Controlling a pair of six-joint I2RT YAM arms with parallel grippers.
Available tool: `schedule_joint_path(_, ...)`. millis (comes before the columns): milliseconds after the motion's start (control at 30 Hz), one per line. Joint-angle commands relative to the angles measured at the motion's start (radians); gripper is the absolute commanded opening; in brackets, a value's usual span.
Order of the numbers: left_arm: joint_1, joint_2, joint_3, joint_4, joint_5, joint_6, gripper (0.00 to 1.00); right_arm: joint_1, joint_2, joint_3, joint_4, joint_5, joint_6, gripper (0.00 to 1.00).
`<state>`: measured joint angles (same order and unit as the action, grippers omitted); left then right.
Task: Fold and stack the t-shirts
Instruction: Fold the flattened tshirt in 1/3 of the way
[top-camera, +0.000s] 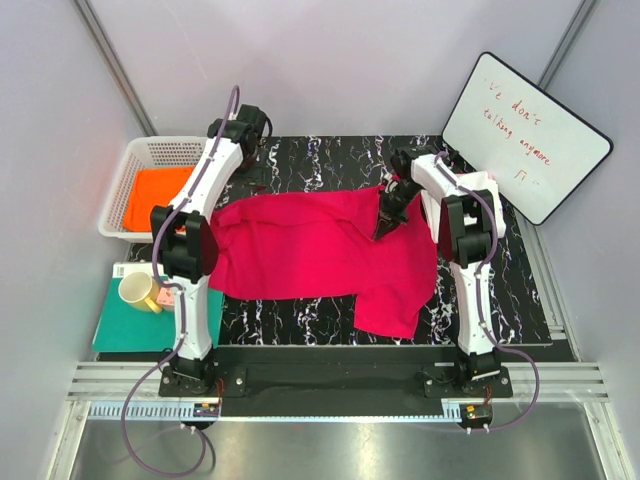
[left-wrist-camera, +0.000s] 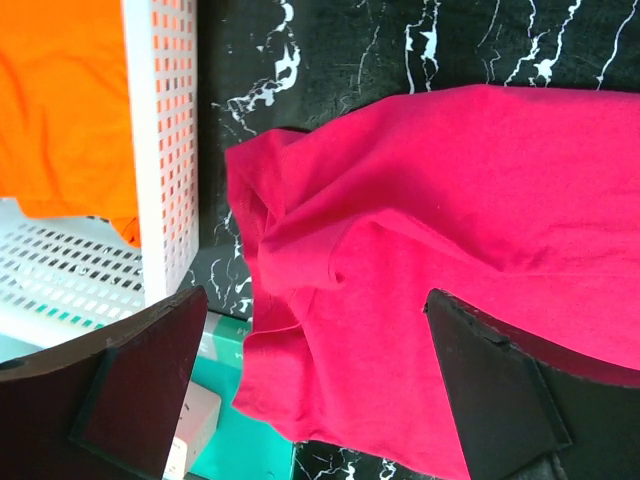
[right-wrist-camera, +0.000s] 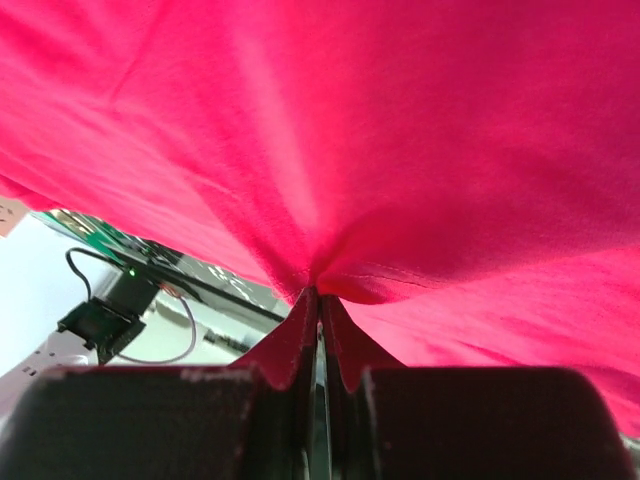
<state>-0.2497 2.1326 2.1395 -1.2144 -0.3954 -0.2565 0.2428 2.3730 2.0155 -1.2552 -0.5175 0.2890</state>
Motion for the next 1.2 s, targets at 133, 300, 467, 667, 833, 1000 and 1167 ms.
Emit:
schedule_joint_path(133, 0.001, 0.050, 0.000, 0.033, 0.116, 0.054, 0.99, 0.010, 0.012, 0.034, -0.153, 0.056, -0.039, 0.55)
schedule_joint_path(300, -0.033, 0.079, -0.003, 0.029, 0.144, 0.065, 0.99, 0.009, -0.078, 0.132, -0.138, 0.190, -0.057, 0.97)
schedule_joint_path(467, -0.057, 0.104, -0.018, 0.046, 0.185, 0.074, 0.99, -0.014, -0.100, 0.226, -0.102, 0.284, -0.059, 0.99)
schedule_joint_path(667, -0.057, 0.177, -0.021, 0.042, 0.165, 0.066, 0.96, -0.063, -0.006, 0.363, -0.035, 0.312, -0.059, 1.00)
schedule_joint_path(833, -0.054, 0.197, -0.027, 0.033, 0.162, 0.057, 0.96, -0.063, 0.139, 0.518, -0.019, 0.332, -0.059, 1.00)
schedule_joint_path(1000, -0.054, 0.150, -0.053, 0.030, 0.156, 0.056, 0.96, -0.063, 0.222, 0.615, 0.028, 0.393, -0.059, 1.00)
schedule_joint_path(1167, -0.054, 0.141, -0.095, 0.032, 0.150, 0.046, 0.96, -0.063, 0.290, 0.654, 0.050, 0.431, -0.051, 0.93)
